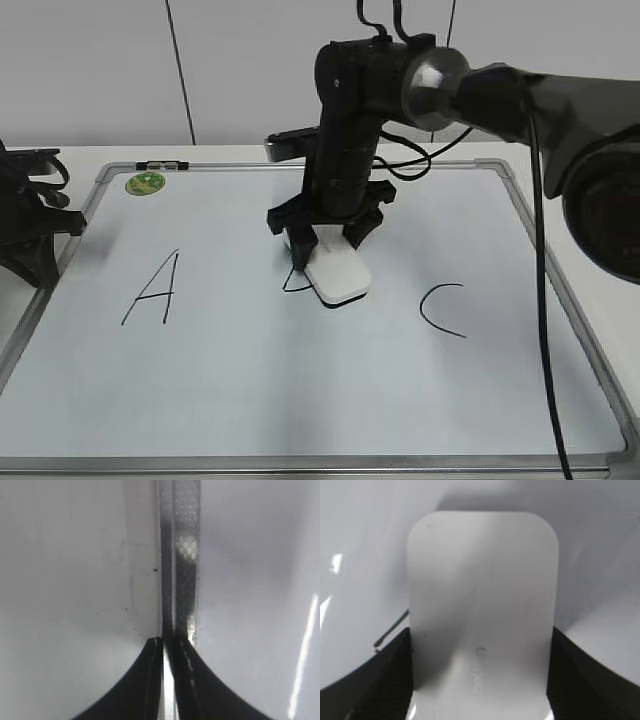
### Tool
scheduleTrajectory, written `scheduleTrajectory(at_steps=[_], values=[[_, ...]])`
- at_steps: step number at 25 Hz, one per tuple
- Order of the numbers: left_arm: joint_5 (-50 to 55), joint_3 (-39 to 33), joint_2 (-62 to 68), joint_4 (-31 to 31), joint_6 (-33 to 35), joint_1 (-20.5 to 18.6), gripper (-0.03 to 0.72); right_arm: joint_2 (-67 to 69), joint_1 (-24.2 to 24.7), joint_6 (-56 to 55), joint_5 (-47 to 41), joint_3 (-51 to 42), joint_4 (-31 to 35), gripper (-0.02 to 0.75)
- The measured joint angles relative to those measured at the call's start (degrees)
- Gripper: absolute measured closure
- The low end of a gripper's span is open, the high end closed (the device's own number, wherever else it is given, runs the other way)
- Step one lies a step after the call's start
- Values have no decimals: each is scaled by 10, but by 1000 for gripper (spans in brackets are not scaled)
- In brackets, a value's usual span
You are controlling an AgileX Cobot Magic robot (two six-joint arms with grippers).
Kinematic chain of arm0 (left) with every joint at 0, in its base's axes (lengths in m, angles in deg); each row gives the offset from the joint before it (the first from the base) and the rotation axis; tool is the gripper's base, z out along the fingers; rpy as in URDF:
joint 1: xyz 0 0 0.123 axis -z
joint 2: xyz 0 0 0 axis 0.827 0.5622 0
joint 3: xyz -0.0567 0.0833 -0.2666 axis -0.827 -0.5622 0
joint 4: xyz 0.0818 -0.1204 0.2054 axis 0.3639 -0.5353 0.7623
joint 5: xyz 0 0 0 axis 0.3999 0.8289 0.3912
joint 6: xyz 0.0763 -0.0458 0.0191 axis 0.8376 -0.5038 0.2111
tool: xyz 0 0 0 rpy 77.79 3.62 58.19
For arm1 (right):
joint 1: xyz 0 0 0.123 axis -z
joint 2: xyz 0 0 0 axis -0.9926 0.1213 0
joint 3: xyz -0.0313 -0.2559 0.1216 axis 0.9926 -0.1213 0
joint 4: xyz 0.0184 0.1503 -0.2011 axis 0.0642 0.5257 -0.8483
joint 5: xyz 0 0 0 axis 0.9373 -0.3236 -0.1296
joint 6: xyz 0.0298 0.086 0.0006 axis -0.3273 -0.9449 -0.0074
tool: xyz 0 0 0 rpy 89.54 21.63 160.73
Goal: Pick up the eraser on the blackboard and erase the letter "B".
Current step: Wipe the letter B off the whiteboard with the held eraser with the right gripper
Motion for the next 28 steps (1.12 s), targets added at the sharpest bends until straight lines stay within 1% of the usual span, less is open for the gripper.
scheduleTrajectory(at_steps=[5,12,16,23,28], values=[[0,0,0,0,0,0,633,1,-32,0,6,1,8,215],[0,0,0,0,0,0,633,3,-76,0,13,1,77,215],[0,0,0,0,0,0,636,4,-81,0,14,1,93,215],[0,0,0,4,0,0,641,4,-81,-10,14,1,86,215],[0,0,0,7,0,1,660,4,-79,-17,15,1,86,215]])
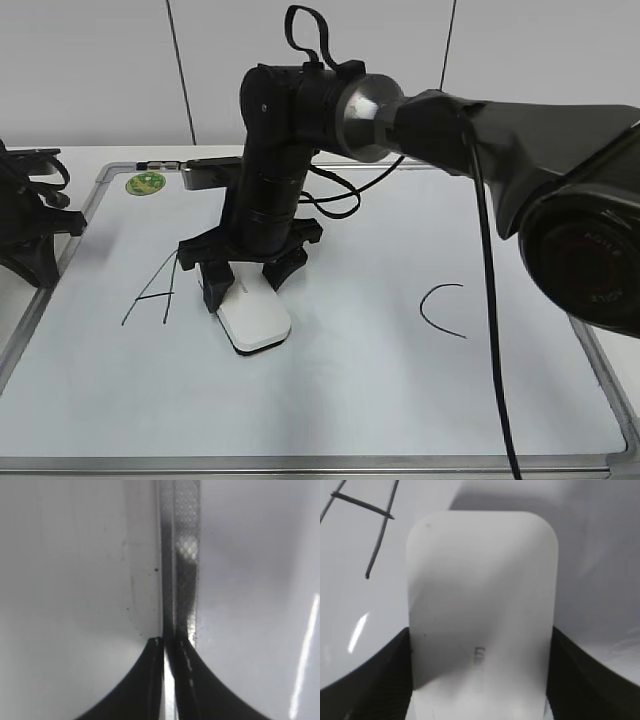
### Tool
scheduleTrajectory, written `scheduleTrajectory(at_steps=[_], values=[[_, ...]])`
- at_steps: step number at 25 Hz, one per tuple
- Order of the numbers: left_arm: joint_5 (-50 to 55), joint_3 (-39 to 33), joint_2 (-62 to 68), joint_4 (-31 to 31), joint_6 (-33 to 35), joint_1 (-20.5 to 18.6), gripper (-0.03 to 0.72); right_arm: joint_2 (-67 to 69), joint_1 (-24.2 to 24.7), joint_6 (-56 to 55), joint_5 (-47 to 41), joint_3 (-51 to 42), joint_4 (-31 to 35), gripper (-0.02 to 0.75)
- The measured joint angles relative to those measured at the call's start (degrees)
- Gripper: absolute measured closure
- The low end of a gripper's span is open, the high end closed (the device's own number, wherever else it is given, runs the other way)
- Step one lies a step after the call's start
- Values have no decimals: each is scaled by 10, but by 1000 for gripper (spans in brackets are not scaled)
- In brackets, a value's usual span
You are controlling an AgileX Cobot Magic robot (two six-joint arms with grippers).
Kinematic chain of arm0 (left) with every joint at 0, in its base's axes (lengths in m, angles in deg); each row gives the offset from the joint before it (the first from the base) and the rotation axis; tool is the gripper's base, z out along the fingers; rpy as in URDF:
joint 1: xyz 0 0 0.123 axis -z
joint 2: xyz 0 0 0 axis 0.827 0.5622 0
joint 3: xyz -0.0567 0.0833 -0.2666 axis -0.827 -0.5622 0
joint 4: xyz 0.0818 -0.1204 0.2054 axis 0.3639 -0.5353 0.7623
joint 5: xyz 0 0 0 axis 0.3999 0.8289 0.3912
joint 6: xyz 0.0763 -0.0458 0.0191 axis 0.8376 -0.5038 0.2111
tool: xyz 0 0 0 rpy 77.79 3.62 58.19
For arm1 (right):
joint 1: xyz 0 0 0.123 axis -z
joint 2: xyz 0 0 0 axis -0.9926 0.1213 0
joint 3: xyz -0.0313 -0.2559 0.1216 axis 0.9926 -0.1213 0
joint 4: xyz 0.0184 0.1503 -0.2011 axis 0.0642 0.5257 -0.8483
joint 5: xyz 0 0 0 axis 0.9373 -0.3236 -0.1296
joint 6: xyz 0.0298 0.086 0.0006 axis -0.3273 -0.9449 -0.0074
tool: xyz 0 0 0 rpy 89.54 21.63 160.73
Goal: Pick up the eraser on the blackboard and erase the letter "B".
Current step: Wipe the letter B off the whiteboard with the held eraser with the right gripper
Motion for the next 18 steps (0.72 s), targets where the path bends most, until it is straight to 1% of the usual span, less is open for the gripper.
scheduleTrajectory(at_steps=[7,14,18], values=[[0,0,0,2,0,0,662,0,13,-9,0,0,11,215],[0,0,0,3,0,0,662,-2,35,-16,0,-1,37,215],[0,0,0,3,0,0,662,-4,56,-20,-1,-1,23,215]])
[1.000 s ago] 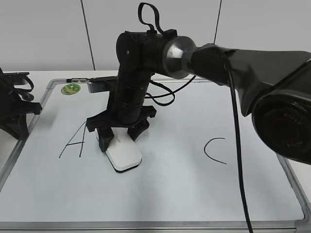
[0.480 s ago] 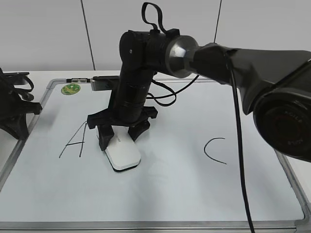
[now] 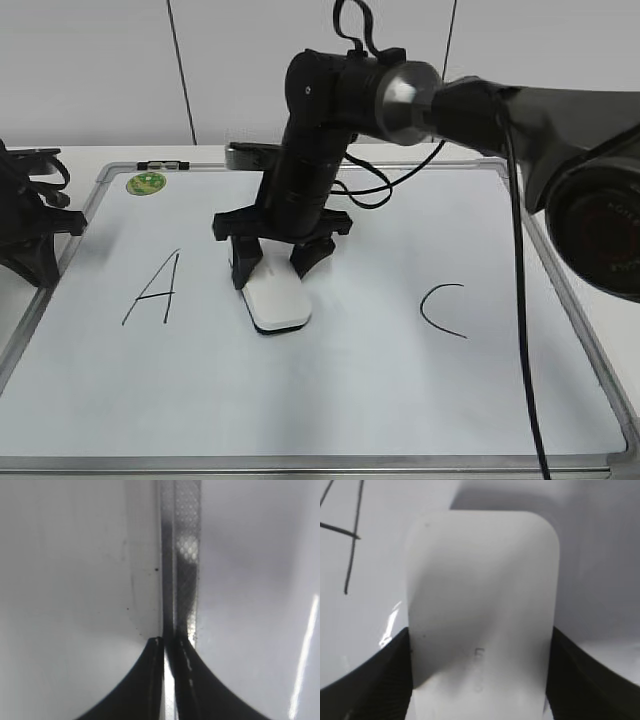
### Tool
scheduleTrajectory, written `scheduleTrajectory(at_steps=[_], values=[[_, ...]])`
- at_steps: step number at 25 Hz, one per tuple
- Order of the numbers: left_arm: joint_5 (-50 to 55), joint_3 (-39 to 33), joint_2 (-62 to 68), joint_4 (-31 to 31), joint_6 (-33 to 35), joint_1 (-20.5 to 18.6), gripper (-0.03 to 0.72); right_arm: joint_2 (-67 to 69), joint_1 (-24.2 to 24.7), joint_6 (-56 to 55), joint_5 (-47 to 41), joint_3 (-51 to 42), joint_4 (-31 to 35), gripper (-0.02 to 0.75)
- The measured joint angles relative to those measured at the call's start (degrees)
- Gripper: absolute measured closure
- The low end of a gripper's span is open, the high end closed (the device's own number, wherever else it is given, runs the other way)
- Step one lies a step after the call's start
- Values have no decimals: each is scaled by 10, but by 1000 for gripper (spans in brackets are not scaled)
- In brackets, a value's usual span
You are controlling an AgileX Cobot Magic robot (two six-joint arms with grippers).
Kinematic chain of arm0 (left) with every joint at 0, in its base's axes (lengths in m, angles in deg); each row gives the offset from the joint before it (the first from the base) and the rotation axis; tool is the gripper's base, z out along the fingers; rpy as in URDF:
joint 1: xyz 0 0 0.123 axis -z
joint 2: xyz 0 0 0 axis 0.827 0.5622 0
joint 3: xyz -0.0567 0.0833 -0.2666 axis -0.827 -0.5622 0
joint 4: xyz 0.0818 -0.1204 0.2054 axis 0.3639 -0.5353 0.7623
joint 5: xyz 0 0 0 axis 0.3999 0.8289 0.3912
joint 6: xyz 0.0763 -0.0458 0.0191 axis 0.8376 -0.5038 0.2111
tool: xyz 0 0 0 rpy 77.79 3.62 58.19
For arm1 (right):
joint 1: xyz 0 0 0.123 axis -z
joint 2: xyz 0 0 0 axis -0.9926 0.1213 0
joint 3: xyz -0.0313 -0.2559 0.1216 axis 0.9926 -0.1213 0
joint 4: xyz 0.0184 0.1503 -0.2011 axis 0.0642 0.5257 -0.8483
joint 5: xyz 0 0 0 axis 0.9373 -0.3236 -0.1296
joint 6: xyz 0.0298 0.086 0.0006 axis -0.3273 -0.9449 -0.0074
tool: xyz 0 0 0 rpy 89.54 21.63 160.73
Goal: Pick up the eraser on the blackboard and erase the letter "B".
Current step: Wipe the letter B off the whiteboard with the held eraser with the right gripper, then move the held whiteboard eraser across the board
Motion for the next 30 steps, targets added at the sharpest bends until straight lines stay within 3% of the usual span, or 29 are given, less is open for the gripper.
scheduleTrajectory(at_steps=[12,22,30], values=[[0,0,0,1,0,0,662,-11,66,-7,-1,-6,-33,215],[1,1,0,1,0,0,662,-81,102,-15,-9,-20,-160,216],[2,1,0,1,0,0,662,-132,184,-20,-11,-53,-176,216]])
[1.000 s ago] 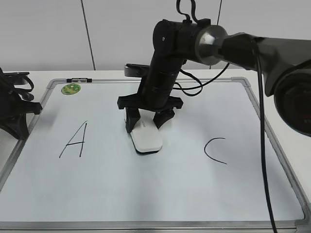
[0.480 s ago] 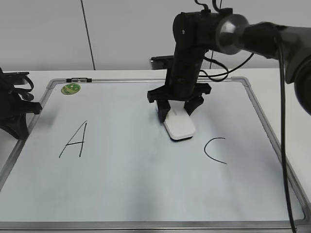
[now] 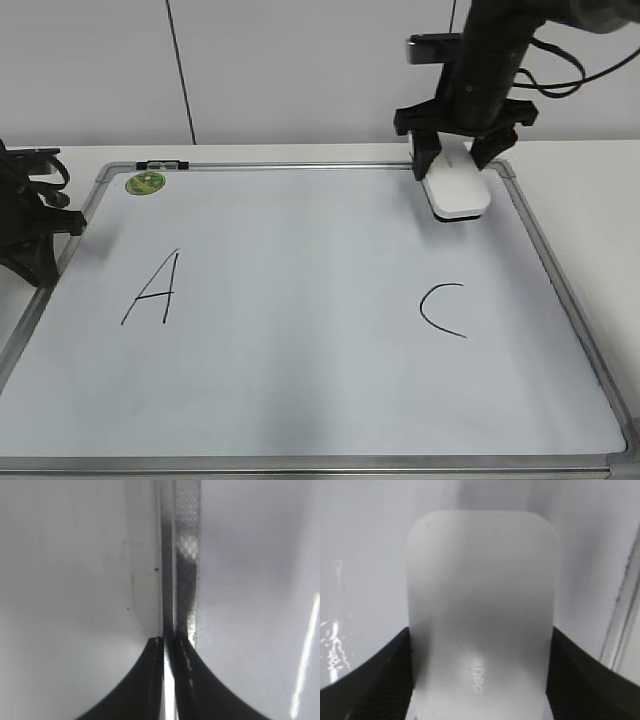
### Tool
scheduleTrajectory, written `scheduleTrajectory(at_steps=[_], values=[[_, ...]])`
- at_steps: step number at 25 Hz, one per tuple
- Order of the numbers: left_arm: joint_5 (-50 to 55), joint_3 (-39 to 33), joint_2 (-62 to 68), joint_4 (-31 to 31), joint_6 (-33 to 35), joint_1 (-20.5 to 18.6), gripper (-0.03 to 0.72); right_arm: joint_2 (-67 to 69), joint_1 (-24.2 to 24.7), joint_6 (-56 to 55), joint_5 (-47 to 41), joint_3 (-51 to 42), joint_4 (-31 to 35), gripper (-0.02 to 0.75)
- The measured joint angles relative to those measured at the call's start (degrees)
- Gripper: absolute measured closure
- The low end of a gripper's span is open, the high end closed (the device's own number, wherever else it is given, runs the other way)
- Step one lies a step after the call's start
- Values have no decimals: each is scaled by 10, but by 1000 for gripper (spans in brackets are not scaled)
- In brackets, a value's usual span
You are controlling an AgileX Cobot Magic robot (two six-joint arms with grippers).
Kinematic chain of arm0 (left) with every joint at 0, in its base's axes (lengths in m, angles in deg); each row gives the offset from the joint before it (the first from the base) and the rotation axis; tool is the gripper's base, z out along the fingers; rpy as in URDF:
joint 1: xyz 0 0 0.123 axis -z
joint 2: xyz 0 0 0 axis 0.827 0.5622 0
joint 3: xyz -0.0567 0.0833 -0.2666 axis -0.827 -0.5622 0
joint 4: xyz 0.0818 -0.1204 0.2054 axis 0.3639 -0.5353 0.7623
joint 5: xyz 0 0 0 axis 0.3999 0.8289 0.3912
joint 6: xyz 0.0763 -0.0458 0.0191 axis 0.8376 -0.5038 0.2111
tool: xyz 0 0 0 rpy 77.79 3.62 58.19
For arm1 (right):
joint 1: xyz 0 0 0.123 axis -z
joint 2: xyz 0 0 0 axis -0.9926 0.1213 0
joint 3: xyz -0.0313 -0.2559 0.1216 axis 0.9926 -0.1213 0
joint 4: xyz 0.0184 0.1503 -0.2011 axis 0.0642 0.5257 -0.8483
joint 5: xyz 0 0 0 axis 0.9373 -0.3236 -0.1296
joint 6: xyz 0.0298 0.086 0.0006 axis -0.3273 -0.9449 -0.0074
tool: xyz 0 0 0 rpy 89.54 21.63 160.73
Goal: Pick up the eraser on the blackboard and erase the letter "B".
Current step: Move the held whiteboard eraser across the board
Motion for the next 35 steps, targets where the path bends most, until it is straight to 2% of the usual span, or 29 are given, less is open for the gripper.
scheduleTrajectory(at_steps=[10,20,35], values=[[0,0,0,0,0,0,662,-23,61,-2,-1,-103,0,216],[1,0,0,0,0,0,661,-9,102,9,-1,-105,0,216],[1,0,0,0,0,0,659,25,107,31,2,-105,29,216]])
